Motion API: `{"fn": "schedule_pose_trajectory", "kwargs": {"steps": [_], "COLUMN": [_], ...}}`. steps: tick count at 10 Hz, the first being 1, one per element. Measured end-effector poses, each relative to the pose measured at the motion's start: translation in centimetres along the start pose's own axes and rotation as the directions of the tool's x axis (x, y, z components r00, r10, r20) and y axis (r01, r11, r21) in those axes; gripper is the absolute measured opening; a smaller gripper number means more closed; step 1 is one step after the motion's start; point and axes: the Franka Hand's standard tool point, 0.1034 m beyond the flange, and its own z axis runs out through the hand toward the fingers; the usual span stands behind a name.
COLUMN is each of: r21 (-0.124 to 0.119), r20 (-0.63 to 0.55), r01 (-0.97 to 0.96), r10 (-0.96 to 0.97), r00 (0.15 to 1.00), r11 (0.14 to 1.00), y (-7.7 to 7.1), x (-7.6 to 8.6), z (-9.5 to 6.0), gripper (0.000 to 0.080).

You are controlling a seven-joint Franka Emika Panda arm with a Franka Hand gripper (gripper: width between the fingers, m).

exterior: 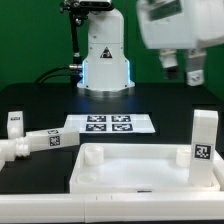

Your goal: Assemble desk

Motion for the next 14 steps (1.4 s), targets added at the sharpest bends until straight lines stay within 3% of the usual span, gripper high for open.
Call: {"fn": "schedule_pose_trajectory", "kwargs": {"steps": [4,5,7,8,12,13,14], "r21": [-0.003,-0.006,-0.023,-0.033,-0.037,-0.031,-0.057], "r20": [0.002,0.0,-0.011,-0.025,-0.02,-0.022,-0.022], "r01": [0.045,0.056,0.069,0.056,0.062,0.073,0.083], "r10": [-0.045,-0.056,-0.069,-0.056,-0.062,-0.073,-0.085], "r00": [0.999,0.998,0.998,0.998,0.998,0.997,0.996], "r11": [0.999,0.998,0.997,0.998,0.997,0.997,0.995], "y": [0.1,1.2,6.0,7.2,7.1,8.1,10.9], "x": [0.0,0.9,4.8,5.4,5.2,6.2,8.2], "z": [0.2,0.6,1.7,2.5,2.6,3.0,3.7], "gripper": [0.0649,0.0649,0.0649,0.0649,0.0649,0.0649,0.0649]}}
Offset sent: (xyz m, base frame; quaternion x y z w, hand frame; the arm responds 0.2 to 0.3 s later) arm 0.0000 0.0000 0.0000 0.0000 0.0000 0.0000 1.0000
